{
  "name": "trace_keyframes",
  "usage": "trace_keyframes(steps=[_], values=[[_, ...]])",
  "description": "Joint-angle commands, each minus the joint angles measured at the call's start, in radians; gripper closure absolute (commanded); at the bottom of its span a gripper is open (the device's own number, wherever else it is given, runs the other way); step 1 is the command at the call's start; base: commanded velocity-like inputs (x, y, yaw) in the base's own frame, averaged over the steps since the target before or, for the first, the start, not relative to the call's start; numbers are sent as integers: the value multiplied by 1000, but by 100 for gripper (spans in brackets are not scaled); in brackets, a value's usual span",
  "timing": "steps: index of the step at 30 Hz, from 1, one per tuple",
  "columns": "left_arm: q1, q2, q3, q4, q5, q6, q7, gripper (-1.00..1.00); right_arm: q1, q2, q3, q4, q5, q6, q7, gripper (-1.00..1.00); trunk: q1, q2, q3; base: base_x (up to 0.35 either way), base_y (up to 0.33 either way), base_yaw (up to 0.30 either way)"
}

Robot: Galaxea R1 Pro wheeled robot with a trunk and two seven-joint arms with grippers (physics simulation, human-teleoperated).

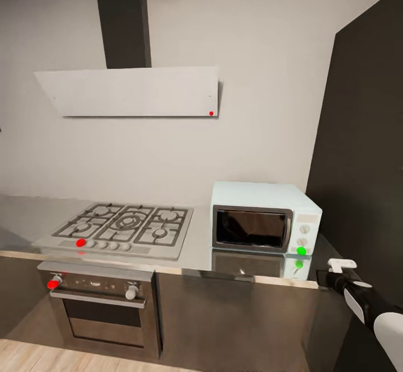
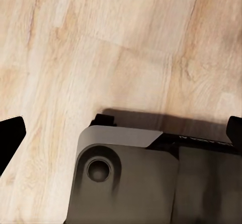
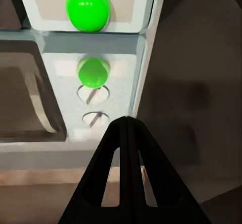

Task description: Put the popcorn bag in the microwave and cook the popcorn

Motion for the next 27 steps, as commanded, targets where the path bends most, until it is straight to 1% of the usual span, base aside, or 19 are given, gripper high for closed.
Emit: trace_keyframes(steps=[1, 3, 4, 5, 6, 12, 15, 18, 19, 20, 21, 22, 23, 24, 26, 27], values=[[-1, 0, -8, 1, 8, -2, 4, -100, -1, 1, -8, -4, 0, 5, 8, 100, 0, -1, -2, -15, 0, 0], [-1, 0, -9, 1, 7, -2, 4, -100, -1, 1, -8, -8, -4, 8, 9, 100, 0, -1, -2, -6, 0, 0], [-1, 0, -10, 2, 6, -2, 4, -100, -1, 7, -8, -8, -1, 9, 10, 100, 0, -1, -2, -2, 0, 0], [-1, 0, -10, 2, 5, -2, 4, -100, -1, 26, -7, -7, 1, 9, 9, 100, 0, -1, -2, -129, 0, 0], [-1, -1, -10, 2, 5, -2, 4, -100, -1, 33, -7, -5, 2, 9, 8, 100, 0, -1, -2, -257, 0, 0], [-1, -2, -11, 3, 3, -3, 4, -100, -1, 45, -6, 5, -1, 8, 2, 100, 0, -1, -2, -331, 0, 0], [-1, -2, -11, 3, 3, -3, 4, -100, 0, 47, -7, 6, -2, 8, 0, 100, 0, -1, -2, -346, 0, 0], [-1, -2, -12, 3, 3, -3, 4, -100, -1, 58, -7, 9, -6, 7, -2, 100, 0, -1, -2, -346, 0, 0], [-1, -2, -11, 3, 3, -3, 4, -100, -1, 68, -6, 19, -7, 6, -4, 100, 0, -1, -2, -338, 0, 0], [-1, -1, -10, 3, 5, -3, 4, -100, -1, 83, -6, 50, -7, 3, -8, 100, 0, -1, -2, -238, 0, 0], [-1, -1, -9, 2, 7, -2, 4, -100, 0, 98, -6, 94, 2, 0, -14, 100, 0, -1, -2, -122, 0, 0], [-1, 0, -9, 2, 8, -2, 4, -100, 0, 113, -7, 186, 48, -8, -20, 100, 0, -1, -2, -50, 0, 0], [-1, 0, -9, 2, 9, -2, 4, -100, 12, 118, -7, 234, 77, -16, -22, 100, 0, -1, -2, -26, 0, 0], [-1, 0, -9, 2, 10, -2, 4, -100, 60, 121, -7, 262, 96, -19, -23, 100, 0, -1, -2, -10, 0, 0], [-1, 0, -8, 2, 10, -1, 4, -100, 154, 123, -8, 276, 106, -22, -25, 100, 0, -1, -2, -4, 0, 0], [-1, 0, -8, 2, 11, -1, 4, -100, 220, 123, -8, 279, 108, -25, -26, 100, 0, -1, -2, -1, 0, 0]])
